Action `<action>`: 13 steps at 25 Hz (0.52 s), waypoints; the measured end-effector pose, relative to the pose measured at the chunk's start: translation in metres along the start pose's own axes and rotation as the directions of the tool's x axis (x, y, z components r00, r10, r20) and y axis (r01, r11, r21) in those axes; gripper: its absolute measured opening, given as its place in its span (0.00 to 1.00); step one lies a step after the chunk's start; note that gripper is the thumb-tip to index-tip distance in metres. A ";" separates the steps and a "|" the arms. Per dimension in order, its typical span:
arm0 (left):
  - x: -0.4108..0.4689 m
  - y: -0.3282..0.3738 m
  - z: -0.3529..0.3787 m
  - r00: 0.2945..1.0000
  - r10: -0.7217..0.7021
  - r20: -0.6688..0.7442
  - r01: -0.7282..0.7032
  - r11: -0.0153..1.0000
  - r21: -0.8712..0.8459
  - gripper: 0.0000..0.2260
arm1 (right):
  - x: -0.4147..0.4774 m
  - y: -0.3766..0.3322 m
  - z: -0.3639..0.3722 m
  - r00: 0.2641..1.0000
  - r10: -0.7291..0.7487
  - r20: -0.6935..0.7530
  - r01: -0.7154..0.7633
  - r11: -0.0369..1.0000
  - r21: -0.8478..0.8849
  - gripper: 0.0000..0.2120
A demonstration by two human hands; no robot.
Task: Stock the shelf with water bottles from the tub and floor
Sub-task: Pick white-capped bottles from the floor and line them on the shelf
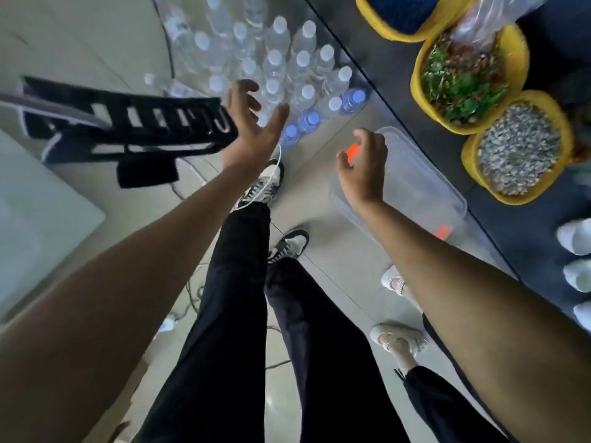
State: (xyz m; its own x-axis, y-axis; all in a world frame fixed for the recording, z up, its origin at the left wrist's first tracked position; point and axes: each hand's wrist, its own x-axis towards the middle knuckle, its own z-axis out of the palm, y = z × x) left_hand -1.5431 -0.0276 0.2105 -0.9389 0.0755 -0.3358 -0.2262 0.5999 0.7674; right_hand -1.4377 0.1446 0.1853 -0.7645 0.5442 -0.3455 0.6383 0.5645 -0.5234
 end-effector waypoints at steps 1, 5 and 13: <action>0.007 -0.018 0.018 1.000 -0.007 0.022 0.006 0.999 0.036 0.18 | 0.013 0.006 0.020 1.000 0.002 0.019 -0.001 1.000 -0.017 0.21; 0.054 -0.093 0.103 0.982 0.075 0.176 -0.114 0.968 0.223 0.20 | 0.075 0.036 0.105 0.993 0.026 0.115 -0.014 0.995 -0.100 0.24; 0.109 -0.186 0.184 0.891 0.217 0.399 -0.446 0.584 0.678 0.14 | 0.147 0.067 0.190 0.995 0.050 0.091 -0.044 0.997 -0.062 0.24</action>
State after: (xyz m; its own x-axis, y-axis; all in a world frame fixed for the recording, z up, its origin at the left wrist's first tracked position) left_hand -1.5557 0.0161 -0.0693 -0.7818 0.5156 -0.3506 0.4626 0.8567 0.2282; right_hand -1.5246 0.1442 -0.0482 -0.7368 0.5128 -0.4406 0.6758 0.5772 -0.4584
